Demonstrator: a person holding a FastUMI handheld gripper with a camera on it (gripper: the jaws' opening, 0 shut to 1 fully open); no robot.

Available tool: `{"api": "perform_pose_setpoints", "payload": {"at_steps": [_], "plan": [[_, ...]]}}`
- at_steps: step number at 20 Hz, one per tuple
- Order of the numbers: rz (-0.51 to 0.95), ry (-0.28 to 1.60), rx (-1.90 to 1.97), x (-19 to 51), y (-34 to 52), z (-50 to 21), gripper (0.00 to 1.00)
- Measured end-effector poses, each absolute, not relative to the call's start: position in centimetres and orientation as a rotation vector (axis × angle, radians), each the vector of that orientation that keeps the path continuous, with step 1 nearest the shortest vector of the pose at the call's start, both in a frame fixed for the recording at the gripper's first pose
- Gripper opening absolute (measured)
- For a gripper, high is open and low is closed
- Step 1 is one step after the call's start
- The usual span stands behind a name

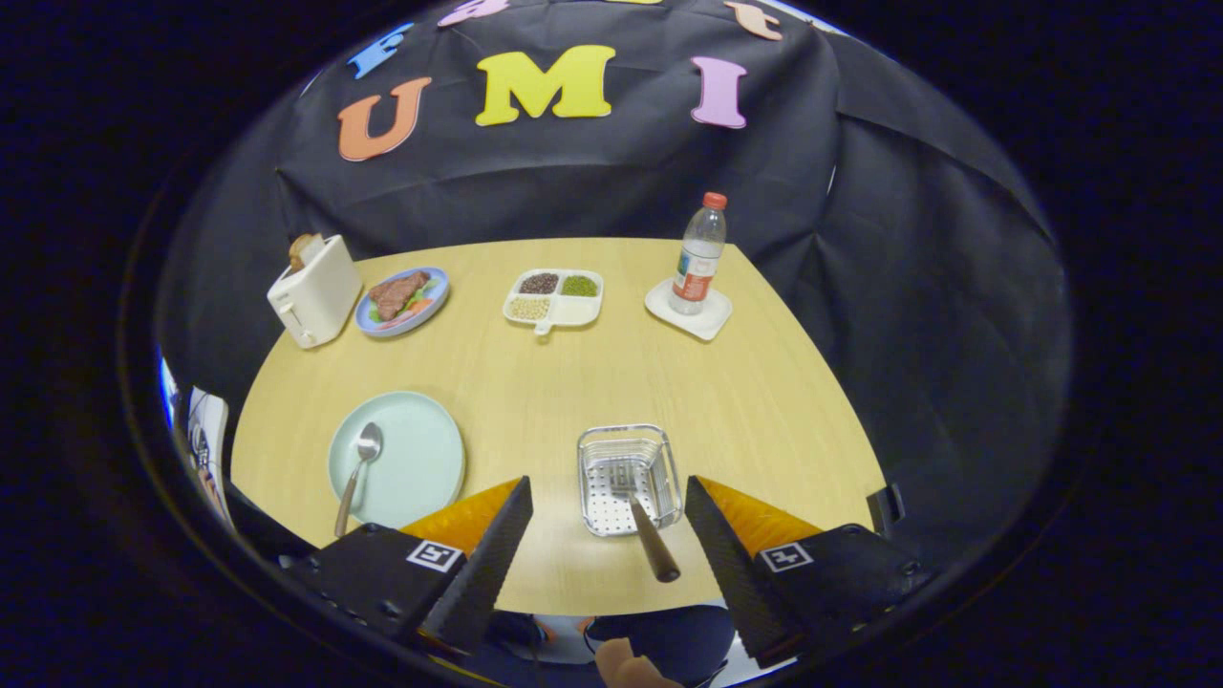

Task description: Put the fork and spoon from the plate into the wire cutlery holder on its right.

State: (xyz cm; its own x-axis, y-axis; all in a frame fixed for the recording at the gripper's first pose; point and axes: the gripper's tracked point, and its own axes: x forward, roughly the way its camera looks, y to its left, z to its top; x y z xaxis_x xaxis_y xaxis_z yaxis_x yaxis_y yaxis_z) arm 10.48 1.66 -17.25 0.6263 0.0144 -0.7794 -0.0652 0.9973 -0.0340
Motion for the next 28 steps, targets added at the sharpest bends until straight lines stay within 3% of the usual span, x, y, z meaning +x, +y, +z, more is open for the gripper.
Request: {"api": "perform_pose_setpoints", "payload": {"at_steps": [14,28], "plan": [[0.250,1.004,-0.106,8.8,18.8,-21.8,0.97],[0.303,1.214,-0.019,8.0,28.6,-30.0,0.91]]}}
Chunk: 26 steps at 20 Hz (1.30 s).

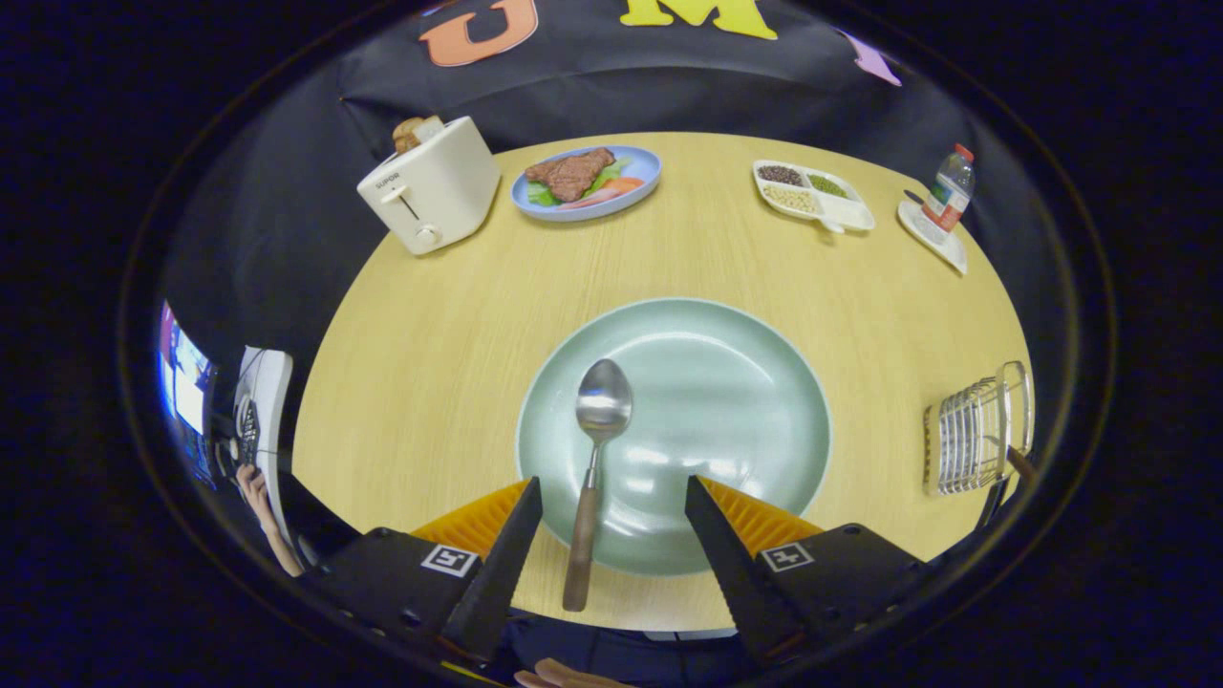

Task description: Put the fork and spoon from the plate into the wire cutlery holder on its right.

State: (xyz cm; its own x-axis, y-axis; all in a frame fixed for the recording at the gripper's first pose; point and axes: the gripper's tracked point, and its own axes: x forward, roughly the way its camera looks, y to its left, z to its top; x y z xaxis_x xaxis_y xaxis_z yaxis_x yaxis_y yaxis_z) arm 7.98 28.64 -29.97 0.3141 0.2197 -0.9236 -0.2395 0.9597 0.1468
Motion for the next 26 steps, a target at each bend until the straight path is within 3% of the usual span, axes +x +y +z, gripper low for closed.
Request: {"api": "perform_pose_setpoints", "payload": {"at_steps": [2,10,12,14,16,19,26], "plan": [[0.281,1.229,-0.018,8.1,28.8,-30.8,0.90],[0.262,1.264,-0.055,7.5,29.3,-32.6,0.44],[0.248,1.276,-0.078,7.5,29.1,-32.6,0.44],[0.243,1.310,-0.061,6.8,29.6,-33.5,0.14],[0.240,1.293,-0.086,7.3,29.2,-33.2,0.12],[0.257,1.292,-0.087,6.9,29.4,-33.5,0.01],[0.278,1.227,-0.093,7.0,27.9,-30.1,0.01]]}}
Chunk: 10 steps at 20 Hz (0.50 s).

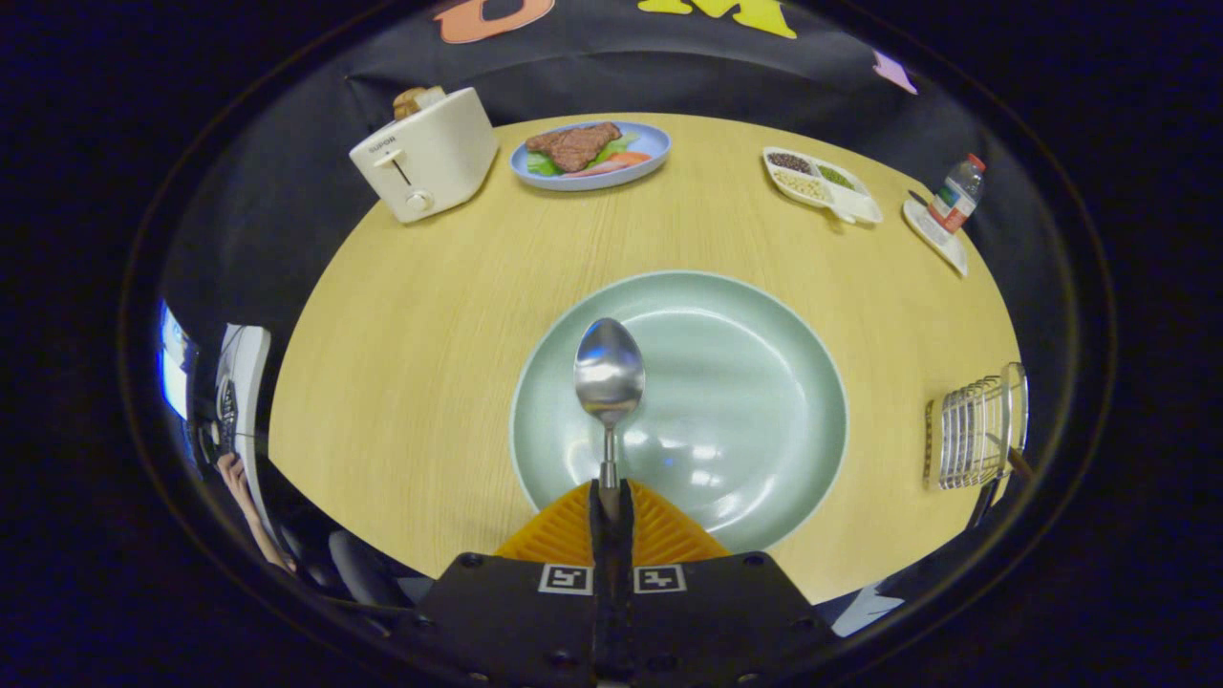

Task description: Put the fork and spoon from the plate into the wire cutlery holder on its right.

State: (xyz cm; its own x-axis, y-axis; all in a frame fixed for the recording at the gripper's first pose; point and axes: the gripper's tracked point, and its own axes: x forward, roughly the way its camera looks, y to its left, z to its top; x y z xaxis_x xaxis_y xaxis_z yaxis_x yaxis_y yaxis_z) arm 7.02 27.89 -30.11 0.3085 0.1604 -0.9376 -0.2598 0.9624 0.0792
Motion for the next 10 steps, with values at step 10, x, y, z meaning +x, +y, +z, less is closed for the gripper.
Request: {"api": "perform_pose_setpoints", "payload": {"at_steps": [10], "plan": [[0.208,1.157,-0.056,6.4,18.1,-24.7,0.01]]}}
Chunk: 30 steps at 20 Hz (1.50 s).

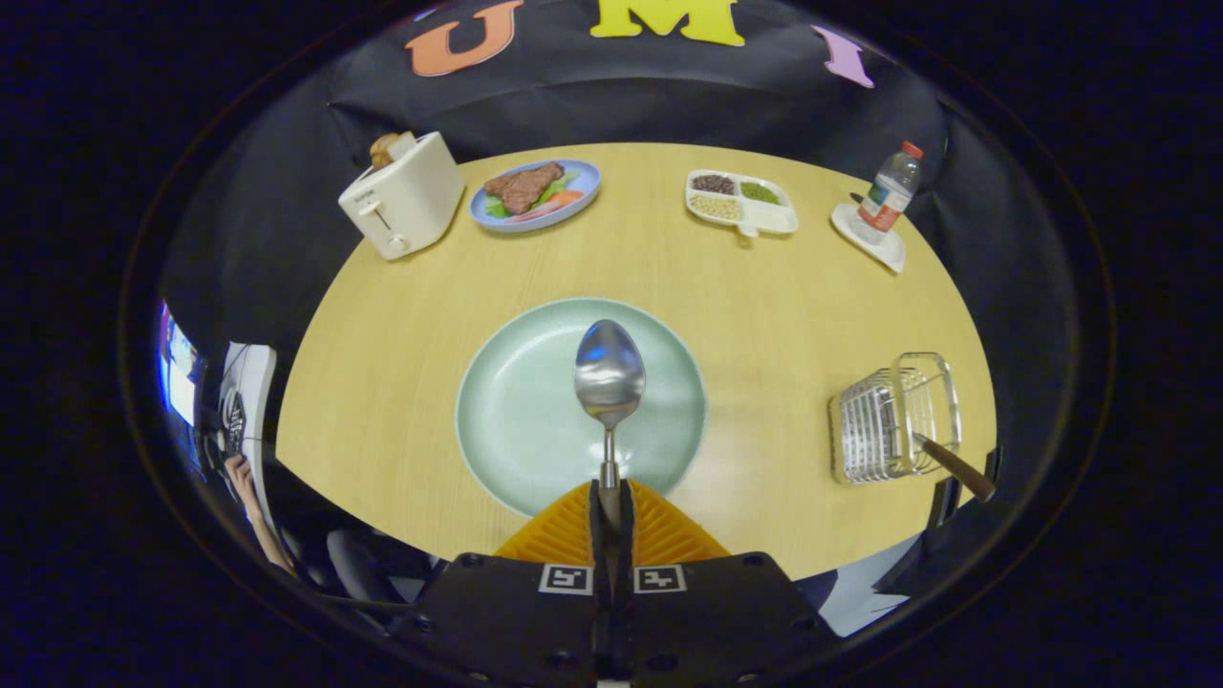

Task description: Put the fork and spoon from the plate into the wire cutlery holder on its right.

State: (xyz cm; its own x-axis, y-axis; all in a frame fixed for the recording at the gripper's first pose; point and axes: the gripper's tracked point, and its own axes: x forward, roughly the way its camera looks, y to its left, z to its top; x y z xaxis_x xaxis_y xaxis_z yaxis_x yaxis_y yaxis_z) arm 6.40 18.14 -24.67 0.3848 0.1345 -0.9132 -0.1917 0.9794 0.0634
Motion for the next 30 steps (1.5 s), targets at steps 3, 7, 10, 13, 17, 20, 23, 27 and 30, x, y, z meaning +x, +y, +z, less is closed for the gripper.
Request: {"api": "perform_pose_setpoints", "payload": {"at_steps": [3,7,10,13,17,20,23,27,30], "plan": [[0.175,1.132,-0.033,6.2,14.2,-23.1,0.01],[0.113,1.097,0.019,6.7,9.0,-21.6,0.01],[0.068,1.083,0.045,7.0,5.5,-21.1,0.01],[0.034,1.074,0.054,7.5,2.8,-21.4,0.01],[0.018,1.097,0.074,7.8,1.0,-22.2,0.01],[0.021,1.108,0.085,8.1,0.6,-23.1,0.01],[0.023,1.115,0.090,8.2,0.8,-23.5,0.01],[0.011,1.105,0.072,8.4,0.3,-23.4,0.01],[0.007,1.099,0.071,8.4,0.2,-23.0,0.01]]}}
